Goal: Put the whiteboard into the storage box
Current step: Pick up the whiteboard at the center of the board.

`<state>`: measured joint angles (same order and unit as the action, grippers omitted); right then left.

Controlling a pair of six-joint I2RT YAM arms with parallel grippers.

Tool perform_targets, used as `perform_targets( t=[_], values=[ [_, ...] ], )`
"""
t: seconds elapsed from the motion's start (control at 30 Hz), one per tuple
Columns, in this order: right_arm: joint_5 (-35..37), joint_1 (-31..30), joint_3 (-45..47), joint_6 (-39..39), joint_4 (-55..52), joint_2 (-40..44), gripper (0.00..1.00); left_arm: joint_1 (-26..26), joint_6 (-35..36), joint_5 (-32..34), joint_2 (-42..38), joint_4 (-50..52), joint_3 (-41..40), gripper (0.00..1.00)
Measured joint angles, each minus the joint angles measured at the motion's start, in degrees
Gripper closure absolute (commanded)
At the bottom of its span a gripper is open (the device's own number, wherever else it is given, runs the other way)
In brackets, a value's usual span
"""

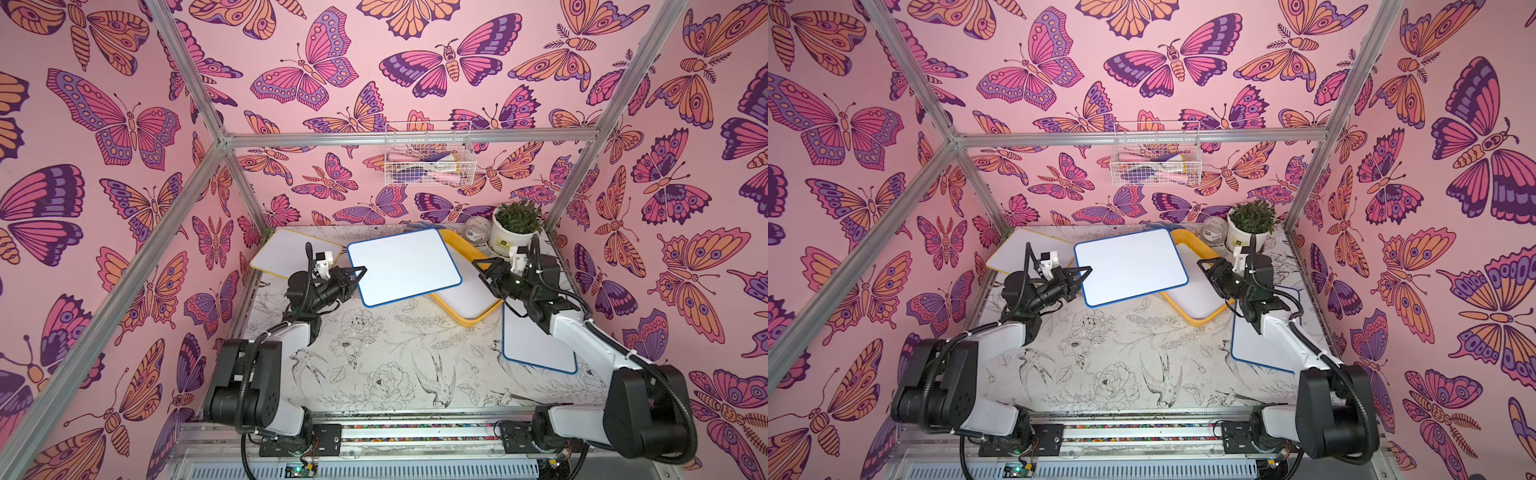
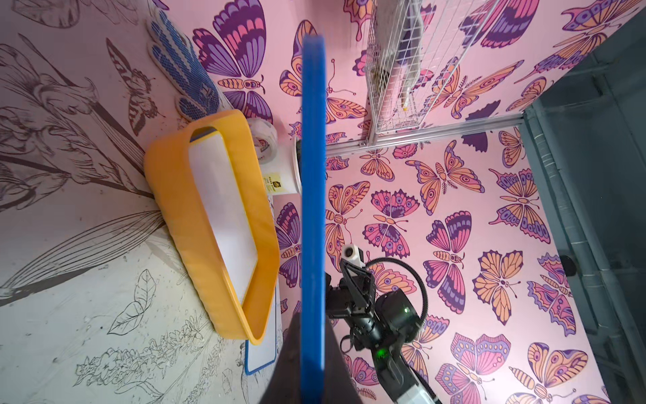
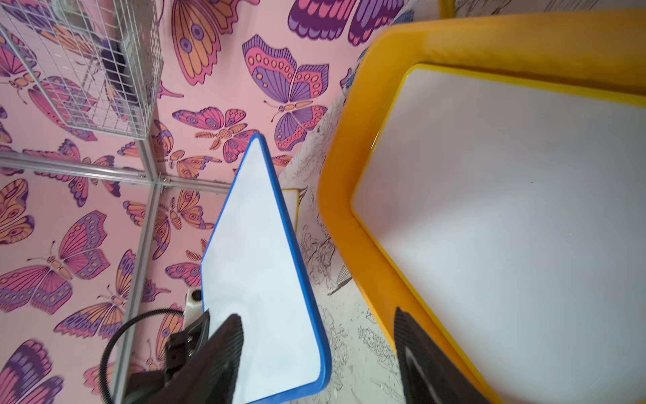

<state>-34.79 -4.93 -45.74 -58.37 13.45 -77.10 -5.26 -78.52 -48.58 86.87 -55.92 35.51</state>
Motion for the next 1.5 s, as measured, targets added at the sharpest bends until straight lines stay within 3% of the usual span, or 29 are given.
perform_targets(
  t=[0.2,0.57,0.83,1.23,1.4,1.5],
  values=[
    [-9.3,0.5,-3.9,1.5,1.0,-5.7,0.30,-1.9,-0.1,-3.2,2.4,-1.1,3.4,1.00],
    [-16.7,0.7,-5.4,-2.7,12.9,-14.8,0.37,-4.5,0.3,-6.1,7.4,-1.3,8.5,1.00],
    [-18.1,0.8,-6.2,-4.8,17.2,-15.3,0.53,-4.5,-1.4,-7.7,14.4,-2.6,15.2,1.00],
    [-19.8,1.6,-6.3,-9.0,24.4,-16.6,0.85,-4.3,-6.1,-11.7,22.5,-5.2,25.6,1.00],
    [-20.4,2.0,-6.7,-12.0,26.2,-16.6,0.94,-4.1,-8.3,-13.0,24.9,-5.2,28.2,0.90],
    [-20.3,2.1,-6.8,-12.4,27.2,-16.3,0.97,-4.0,-7.2,-13.3,24.9,-3.7,29.4,0.71]
  ],
)
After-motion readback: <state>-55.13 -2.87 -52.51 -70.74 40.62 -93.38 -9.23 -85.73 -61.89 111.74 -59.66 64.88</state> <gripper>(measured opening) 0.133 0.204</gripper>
